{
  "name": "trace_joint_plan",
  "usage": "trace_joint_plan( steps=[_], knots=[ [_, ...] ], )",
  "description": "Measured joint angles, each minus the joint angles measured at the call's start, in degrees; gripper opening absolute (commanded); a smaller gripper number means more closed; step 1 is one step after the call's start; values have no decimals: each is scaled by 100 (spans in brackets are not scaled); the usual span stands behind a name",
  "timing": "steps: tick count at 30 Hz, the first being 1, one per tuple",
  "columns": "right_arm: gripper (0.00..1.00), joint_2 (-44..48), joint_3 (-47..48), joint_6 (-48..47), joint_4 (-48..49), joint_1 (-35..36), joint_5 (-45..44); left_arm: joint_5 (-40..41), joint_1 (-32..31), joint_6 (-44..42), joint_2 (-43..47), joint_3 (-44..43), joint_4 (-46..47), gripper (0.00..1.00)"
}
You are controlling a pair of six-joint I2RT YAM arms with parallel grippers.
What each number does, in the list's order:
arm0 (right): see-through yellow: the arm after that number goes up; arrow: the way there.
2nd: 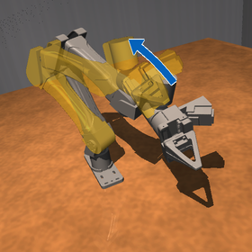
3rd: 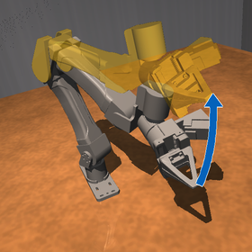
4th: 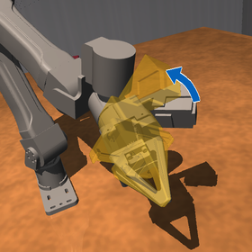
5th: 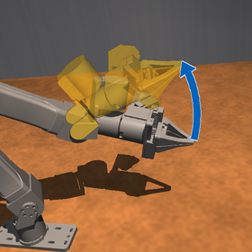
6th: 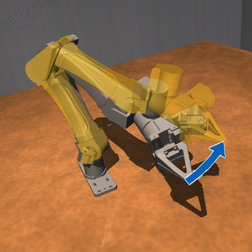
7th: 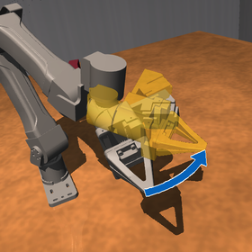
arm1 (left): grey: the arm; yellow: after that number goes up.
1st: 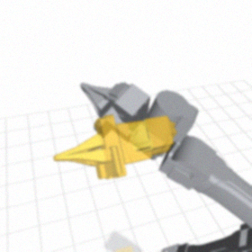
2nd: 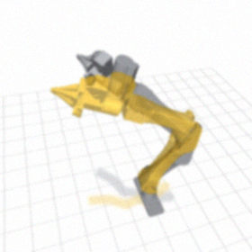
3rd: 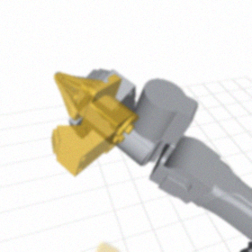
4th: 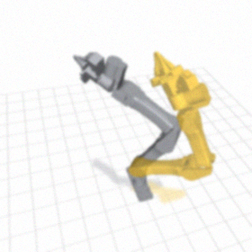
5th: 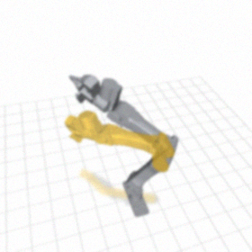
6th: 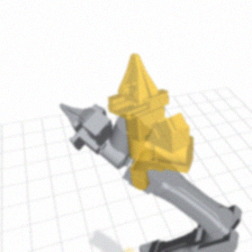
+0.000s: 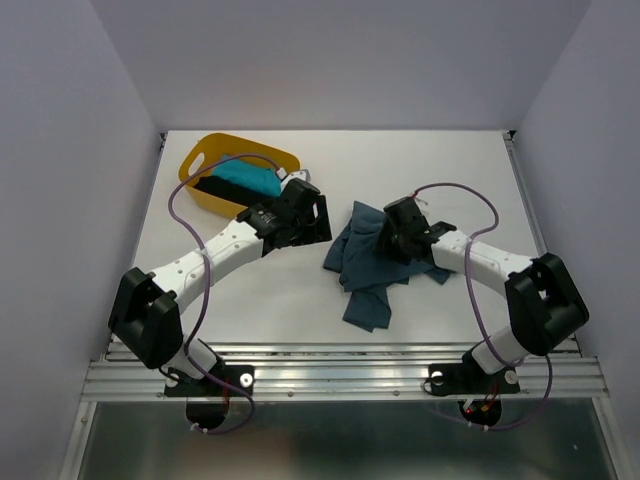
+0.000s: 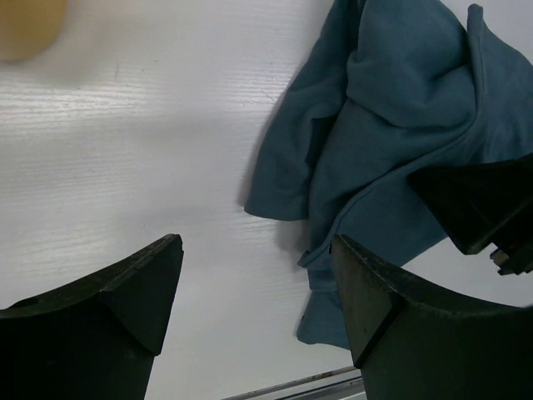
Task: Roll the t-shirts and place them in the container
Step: Move the bin to the corner of the board.
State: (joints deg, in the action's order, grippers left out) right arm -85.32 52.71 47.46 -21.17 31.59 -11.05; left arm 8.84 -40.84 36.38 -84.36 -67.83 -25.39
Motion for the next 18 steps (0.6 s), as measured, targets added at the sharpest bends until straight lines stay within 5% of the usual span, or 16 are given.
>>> trace_joint_plan(
  steps=[3, 5, 10, 16, 17, 18],
  knots=[
    [9, -254, 9, 79, 118, 0, -94, -42, 4, 37, 0, 0, 7, 82],
    [1, -254, 74, 70, 109, 0, -177, -48, 4, 50, 0, 0, 7, 82],
    [1, 140, 424, -116, 52, 0, -446, -173, 4, 55, 0, 0, 15, 83],
    [3, 1768, 551, -461, -79, -247, -787, -358, 4, 61, 0, 0, 81, 82],
    [9, 1926, 592, -514, -142, -317, -804, -374, 4, 63, -2, 0, 83, 82],
    [36, 1976, 643, -544, -195, -361, -798, -393, 4, 72, -2, 0, 94, 82]
  ],
)
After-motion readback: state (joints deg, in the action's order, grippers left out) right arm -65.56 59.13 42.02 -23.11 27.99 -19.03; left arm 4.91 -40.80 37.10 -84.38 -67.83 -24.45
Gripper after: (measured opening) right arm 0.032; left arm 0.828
